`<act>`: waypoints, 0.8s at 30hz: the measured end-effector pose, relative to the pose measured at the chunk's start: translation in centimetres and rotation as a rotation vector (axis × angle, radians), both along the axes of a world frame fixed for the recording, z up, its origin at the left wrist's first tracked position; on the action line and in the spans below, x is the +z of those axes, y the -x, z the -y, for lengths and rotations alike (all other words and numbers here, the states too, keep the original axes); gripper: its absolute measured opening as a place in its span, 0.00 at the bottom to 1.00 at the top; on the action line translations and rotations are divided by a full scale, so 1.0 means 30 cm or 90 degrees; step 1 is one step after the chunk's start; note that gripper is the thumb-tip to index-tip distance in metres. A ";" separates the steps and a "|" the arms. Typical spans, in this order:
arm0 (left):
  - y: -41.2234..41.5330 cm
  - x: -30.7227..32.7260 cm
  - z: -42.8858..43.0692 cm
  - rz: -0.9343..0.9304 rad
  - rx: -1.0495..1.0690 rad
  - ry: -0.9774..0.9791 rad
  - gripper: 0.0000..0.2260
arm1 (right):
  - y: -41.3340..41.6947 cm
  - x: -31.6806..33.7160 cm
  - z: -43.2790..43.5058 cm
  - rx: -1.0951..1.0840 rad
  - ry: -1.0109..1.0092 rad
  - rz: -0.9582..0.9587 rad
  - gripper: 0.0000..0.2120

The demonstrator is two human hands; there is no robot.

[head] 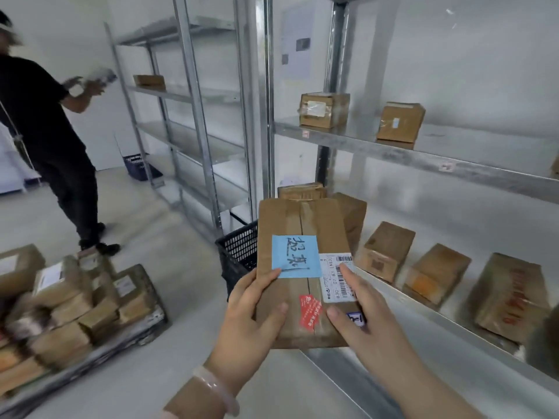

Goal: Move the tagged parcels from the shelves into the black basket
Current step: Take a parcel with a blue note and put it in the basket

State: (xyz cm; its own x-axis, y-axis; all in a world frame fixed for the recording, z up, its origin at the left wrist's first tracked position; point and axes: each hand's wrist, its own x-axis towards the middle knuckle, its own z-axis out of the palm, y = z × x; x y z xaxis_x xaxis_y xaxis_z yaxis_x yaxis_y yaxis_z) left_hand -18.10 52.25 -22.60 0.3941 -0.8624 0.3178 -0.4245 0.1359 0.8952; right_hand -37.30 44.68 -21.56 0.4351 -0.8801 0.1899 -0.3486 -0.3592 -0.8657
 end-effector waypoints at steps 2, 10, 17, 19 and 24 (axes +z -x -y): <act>-0.089 -0.028 0.029 -0.025 0.036 -0.015 0.21 | -0.089 -0.028 0.051 0.037 -0.032 -0.014 0.28; -0.451 -0.136 0.278 -0.156 0.124 -0.106 0.21 | -0.441 -0.119 0.402 0.143 -0.096 -0.023 0.27; -0.745 -0.186 0.521 -0.261 0.207 -0.169 0.20 | -0.750 -0.128 0.733 0.269 -0.145 -0.113 0.28; -0.821 -0.209 0.575 -0.288 0.210 -0.180 0.19 | -0.827 -0.138 0.805 0.277 -0.141 -0.143 0.29; -1.023 -0.275 0.725 -0.303 0.201 -0.222 0.17 | -1.019 -0.222 0.951 0.287 -0.122 -0.213 0.32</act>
